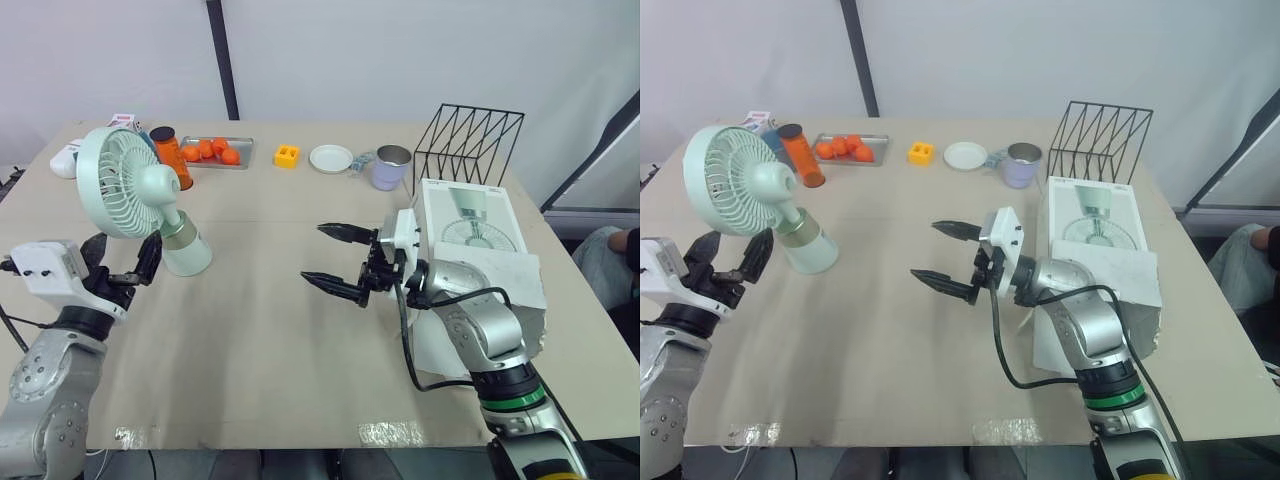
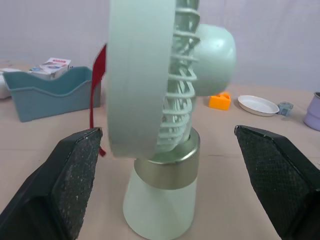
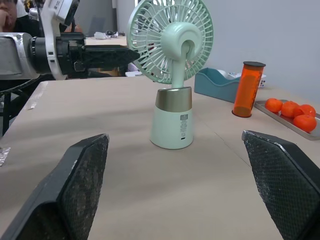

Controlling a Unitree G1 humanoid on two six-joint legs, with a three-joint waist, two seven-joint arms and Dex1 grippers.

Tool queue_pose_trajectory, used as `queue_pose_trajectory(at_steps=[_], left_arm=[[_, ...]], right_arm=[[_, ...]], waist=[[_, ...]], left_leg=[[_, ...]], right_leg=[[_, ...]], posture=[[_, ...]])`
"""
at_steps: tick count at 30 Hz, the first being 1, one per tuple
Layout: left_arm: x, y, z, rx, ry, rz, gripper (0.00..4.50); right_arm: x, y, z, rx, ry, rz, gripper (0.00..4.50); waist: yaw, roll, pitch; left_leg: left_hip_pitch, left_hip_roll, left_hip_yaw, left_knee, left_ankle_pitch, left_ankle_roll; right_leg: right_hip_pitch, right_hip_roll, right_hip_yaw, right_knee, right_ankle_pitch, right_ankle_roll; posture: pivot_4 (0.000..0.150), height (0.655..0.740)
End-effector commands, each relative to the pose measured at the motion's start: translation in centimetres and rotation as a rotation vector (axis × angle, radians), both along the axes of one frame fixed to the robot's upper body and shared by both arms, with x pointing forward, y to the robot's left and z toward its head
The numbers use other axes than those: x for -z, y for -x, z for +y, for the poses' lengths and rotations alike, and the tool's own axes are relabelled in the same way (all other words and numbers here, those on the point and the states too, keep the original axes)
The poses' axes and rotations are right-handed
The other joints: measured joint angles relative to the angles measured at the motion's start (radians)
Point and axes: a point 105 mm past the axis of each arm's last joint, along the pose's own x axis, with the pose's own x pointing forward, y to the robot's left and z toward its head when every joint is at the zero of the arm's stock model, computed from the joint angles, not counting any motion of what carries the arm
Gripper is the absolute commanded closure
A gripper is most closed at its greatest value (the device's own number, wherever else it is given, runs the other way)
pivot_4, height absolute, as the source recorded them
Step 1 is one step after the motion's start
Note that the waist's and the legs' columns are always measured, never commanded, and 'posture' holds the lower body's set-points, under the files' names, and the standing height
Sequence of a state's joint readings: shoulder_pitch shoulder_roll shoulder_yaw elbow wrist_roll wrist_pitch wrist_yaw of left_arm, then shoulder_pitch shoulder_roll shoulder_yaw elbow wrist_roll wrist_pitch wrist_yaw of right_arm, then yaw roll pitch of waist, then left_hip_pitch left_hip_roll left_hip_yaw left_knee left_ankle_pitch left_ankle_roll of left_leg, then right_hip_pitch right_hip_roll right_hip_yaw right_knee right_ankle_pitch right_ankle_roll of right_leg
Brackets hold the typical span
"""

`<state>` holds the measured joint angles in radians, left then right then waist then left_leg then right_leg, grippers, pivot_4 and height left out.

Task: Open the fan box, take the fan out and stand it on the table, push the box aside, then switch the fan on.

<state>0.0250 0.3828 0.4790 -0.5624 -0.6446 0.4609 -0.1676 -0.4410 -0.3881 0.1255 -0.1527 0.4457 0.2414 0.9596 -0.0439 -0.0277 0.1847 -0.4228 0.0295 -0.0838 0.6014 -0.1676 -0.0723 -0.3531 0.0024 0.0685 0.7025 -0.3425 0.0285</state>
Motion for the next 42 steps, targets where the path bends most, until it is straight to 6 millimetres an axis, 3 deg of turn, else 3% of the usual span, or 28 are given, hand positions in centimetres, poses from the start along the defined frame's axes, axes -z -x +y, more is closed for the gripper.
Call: queue_pose_trajectory(at_steps=[1, 11, 25, 31, 34, 42], left_arm=[[-1.5, 0.1, 0.4, 0.001, -0.032, -0.043, 0.0], [-2.8, -1.8, 0.6, 0.041, -0.039, -0.035, 0.0], [-2.6, -2.3, 0.8, 0.046, -0.008, -0.019, 0.0], [-2.6, -2.6, 0.6, 0.059, -0.021, -0.015, 1.87], [-2.6, -2.7, 0.6, 0.06, -0.019, -0.015, 2.52], [-2.7, -2.9, 0.6, 0.064, -0.027, -0.017, 2.58]], right_arm=[[-0.5, 0.3, -0.1, -0.015, -0.021, -0.037, 0.09], [-0.1, -0.1, 0.0, 0.008, -0.002, -0.063, 0.09], [-0.3, -0.2, -0.1, 0.025, 0.016, -0.072, 0.09], [-0.4, -0.2, 0.0, 0.028, 0.024, -0.073, 0.0], [-0.4, -0.1, 0.0, 0.029, 0.027, -0.072, 0.0], [-0.6, -0.1, -0.1, 0.037, 0.027, -0.071, 0.0]], waist=[[0.0, 0.0, 0.0], [-0.001, 0.0, 0.0], [-0.001, 0.0, 0.0], [-0.001, 0.0, 0.0], [0.0, 0.0, 0.0], [0.001, 0.0, 0.0]], left_leg=[[0.0, 0.0, 0.0, 0.0, 0.0, 0.0], [0.0, 0.0, 0.0, 0.0, 0.0, 0.0], [0.0, 0.0, 0.0, 0.0, 0.0, 0.0], [0.0, 0.0, 0.0, -0.001, 0.0, 0.0], [0.0, 0.0, 0.0, -0.001, 0.0, 0.0], [0.0, 0.0, 0.0, 0.0, 0.0, 0.0]], right_leg=[[0.0, 0.0, 0.0, 0.0, 0.0, 0.0], [0.0, 0.0, 0.0, 0.0, 0.0, 0.0], [0.0, 0.0, 0.0, 0.0, 0.0, 0.0], [0.0, 0.0, 0.0, 0.0, 0.0, 0.0], [0.0, -0.001, 0.0, 0.0, 0.0, 0.0], [0.0, -0.001, 0.0, 0.0, 0.0, 0.0]], posture=[[0.15, 0.74], [0.15, 0.74], [0.15, 0.74], [0.15, 0.74], [0.15, 0.74], [0.15, 0.74]])
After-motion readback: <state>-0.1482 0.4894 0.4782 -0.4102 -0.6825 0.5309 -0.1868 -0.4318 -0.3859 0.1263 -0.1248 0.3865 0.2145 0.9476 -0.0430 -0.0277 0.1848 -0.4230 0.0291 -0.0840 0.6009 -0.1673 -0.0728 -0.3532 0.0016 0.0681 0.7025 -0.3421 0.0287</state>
